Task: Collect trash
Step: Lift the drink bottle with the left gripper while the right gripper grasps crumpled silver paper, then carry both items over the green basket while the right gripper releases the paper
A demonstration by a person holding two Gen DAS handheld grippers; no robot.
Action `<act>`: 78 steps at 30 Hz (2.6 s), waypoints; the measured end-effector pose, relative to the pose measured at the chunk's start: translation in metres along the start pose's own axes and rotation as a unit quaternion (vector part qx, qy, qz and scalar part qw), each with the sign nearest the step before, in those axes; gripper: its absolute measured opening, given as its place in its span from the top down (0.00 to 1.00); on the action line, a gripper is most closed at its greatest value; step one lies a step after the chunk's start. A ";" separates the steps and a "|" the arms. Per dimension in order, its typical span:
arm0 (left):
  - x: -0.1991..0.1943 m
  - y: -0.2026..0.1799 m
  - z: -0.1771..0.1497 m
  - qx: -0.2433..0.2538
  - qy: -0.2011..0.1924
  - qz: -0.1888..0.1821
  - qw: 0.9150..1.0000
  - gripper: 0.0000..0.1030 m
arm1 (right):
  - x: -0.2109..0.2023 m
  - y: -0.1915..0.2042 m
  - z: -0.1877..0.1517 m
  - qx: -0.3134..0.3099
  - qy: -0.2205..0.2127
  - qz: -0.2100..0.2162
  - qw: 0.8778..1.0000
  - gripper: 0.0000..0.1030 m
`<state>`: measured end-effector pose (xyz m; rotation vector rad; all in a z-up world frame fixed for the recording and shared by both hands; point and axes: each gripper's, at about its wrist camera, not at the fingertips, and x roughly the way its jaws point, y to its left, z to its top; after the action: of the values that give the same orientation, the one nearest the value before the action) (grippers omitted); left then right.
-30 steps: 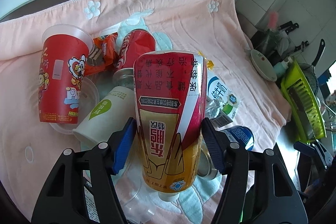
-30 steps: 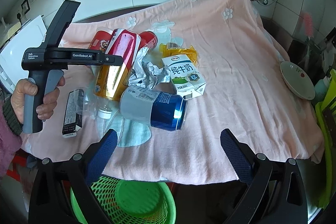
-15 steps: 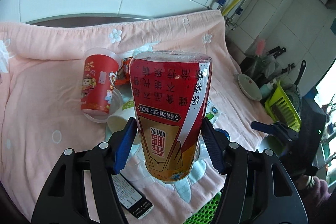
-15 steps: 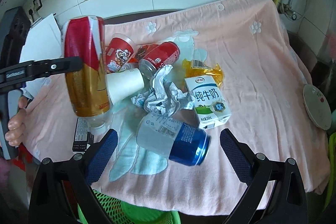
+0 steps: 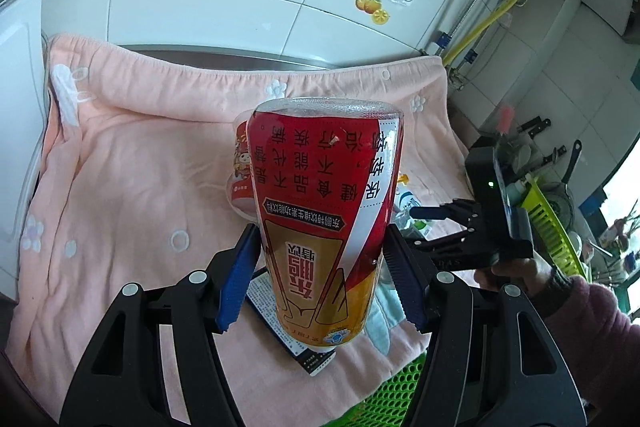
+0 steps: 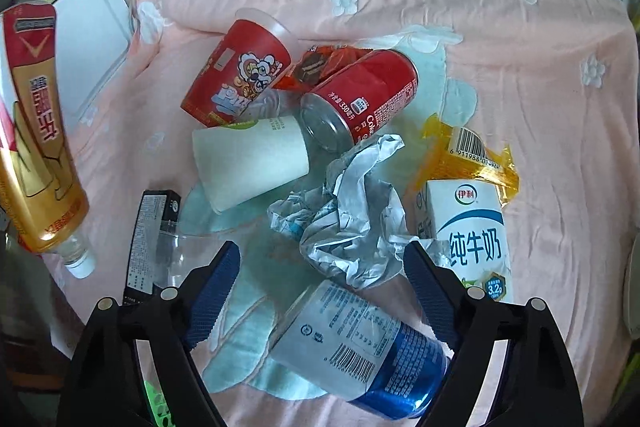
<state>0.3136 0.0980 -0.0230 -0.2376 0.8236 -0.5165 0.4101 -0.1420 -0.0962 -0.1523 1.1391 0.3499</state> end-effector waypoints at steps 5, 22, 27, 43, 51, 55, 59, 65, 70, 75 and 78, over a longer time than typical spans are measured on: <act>-0.007 0.008 -0.005 -0.010 0.001 -0.003 1.000 0.40 | 0.029 -0.001 0.011 -0.017 0.046 0.003 0.999 0.21; -0.021 0.010 -0.019 -0.012 0.002 -0.001 1.000 0.40 | 0.058 -0.020 0.027 -0.006 0.067 -0.029 0.997 0.50; -0.021 0.004 -0.022 -0.011 0.003 -0.004 1.000 0.40 | 0.039 -0.027 0.026 0.010 0.039 -0.024 0.999 0.72; -0.050 -0.054 -0.057 0.002 -0.010 -0.023 1.000 0.40 | -0.099 0.019 -0.033 -0.001 -0.110 0.032 0.993 0.75; -0.063 -0.093 -0.103 -0.001 0.004 -0.028 1.000 0.40 | -0.159 0.049 -0.108 -0.005 -0.147 0.067 0.987 0.75; -0.061 -0.106 -0.134 0.005 0.021 -0.016 1.000 0.40 | -0.163 0.060 -0.153 -0.006 -0.141 0.070 0.988 0.75; -0.056 -0.109 -0.163 -0.005 0.038 -0.012 0.999 0.40 | -0.153 0.067 -0.197 0.008 -0.117 0.085 0.989 0.75; -0.056 -0.101 -0.198 -0.035 0.054 -0.004 0.998 0.40 | -0.117 0.075 -0.244 0.046 -0.067 0.121 0.989 0.74; -0.056 -0.099 -0.214 -0.045 0.062 0.004 0.997 0.40 | -0.098 0.086 -0.265 0.062 -0.048 0.140 0.987 0.66; -0.050 -0.099 -0.221 -0.049 0.072 0.004 0.996 0.40 | -0.106 0.092 -0.273 0.062 -0.058 0.135 0.987 0.43; -0.043 -0.101 -0.225 -0.049 0.076 0.002 0.996 0.40 | -0.117 0.089 -0.276 0.066 -0.068 0.136 0.986 0.39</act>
<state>0.0862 0.0336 -0.1044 -0.2899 0.9994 -0.4960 0.0986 -0.1626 -0.0994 0.1439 1.0450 0.5178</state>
